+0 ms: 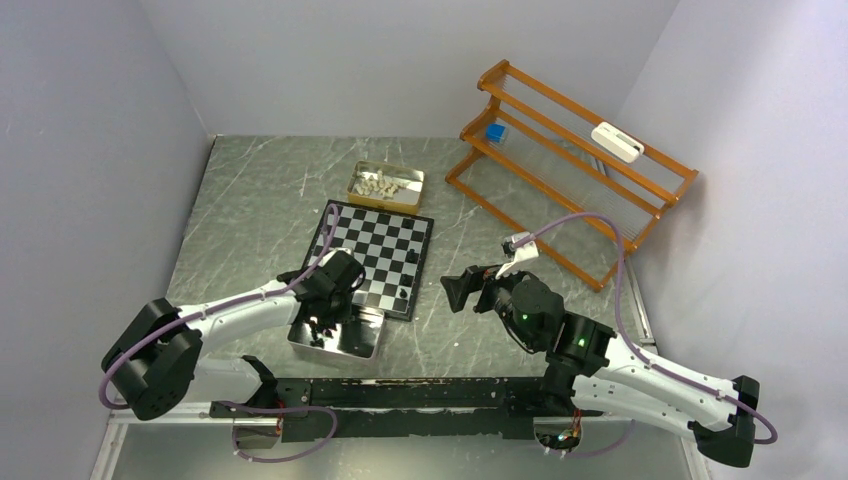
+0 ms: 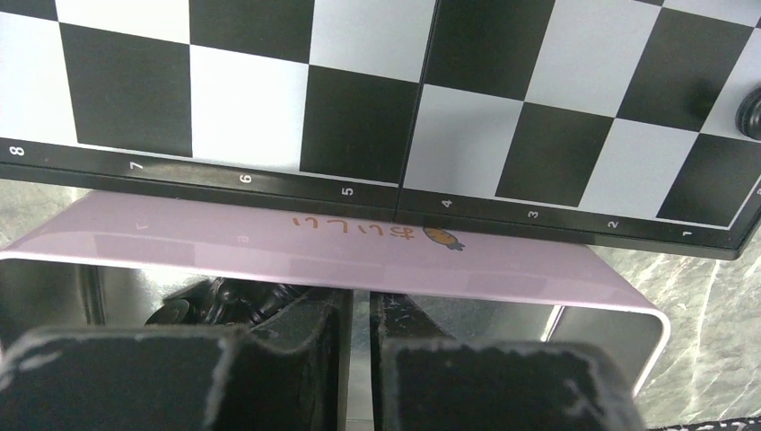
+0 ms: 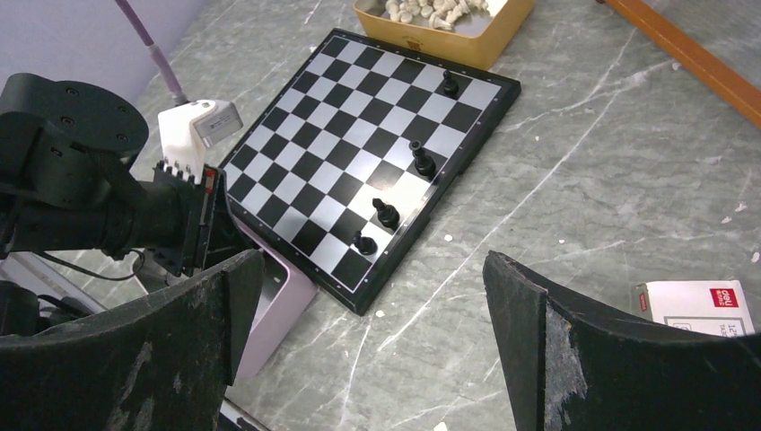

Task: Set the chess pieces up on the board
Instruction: Pick up the chess piece from the storage box, then place the chess piece on the chessboard.

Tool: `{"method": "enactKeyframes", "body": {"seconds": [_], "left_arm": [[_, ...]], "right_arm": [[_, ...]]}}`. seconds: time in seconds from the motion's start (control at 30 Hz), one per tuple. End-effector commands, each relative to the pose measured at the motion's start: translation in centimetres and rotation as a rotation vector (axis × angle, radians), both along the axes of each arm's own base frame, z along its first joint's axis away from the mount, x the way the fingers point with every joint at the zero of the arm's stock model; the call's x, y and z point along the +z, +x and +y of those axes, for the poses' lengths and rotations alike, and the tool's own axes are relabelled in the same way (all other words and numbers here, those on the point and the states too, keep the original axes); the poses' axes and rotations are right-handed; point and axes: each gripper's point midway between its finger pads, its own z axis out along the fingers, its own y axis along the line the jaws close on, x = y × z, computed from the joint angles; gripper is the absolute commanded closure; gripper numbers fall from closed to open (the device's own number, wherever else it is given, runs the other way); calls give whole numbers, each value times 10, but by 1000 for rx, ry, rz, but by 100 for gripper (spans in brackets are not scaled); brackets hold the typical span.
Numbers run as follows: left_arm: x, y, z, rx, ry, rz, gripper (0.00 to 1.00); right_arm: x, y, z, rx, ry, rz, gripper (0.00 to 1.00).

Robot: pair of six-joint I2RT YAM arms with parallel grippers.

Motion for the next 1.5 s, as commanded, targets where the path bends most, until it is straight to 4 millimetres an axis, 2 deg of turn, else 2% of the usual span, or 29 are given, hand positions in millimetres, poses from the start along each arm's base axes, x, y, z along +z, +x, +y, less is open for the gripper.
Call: {"method": "enactKeyframes", "body": {"seconds": [0.0, 0.1, 0.3, 0.5, 0.6, 0.73, 0.83, 0.87, 0.97, 1.03, 1.23, 1.47], "left_arm": [[6, 5, -4, -7, -25, -27, 91], [9, 1, -3, -2, -26, -11, 95], [24, -12, -10, 0, -80, 38, 95], [38, -19, -17, -16, -113, 79, 95], [43, -25, -25, -55, -157, 107, 95], [53, -36, -42, -162, -221, 161, 95], [64, -41, -50, -241, -253, 176, 95], [68, -43, -51, -262, -260, 181, 95], [83, -49, -60, -323, -309, 185, 95], [93, -51, -66, -359, -350, 179, 95], [120, -68, -85, -472, -504, 190, 95], [130, -77, -87, -523, -544, 192, 95]], "right_arm": [[3, 2, -1, -16, 26, -2, 3], [3, 2, -1, -17, 25, -3, 3], [2, 2, 0, -13, 24, -3, 4], [-3, 1, 13, 52, -4, -34, 7], [-5, -3, 30, 146, -28, -63, 9], [-6, -21, 67, 423, -112, -228, 10], [-4, -43, 91, 669, -200, -454, 20], [-3, -45, 95, 703, -222, -512, 25], [-2, -36, 101, 706, -295, -637, 38], [-6, -38, 108, 765, -363, -725, 46], [-30, -60, 129, 1022, -492, -911, 55], [-47, -72, 142, 1118, -596, -986, 56]]}}
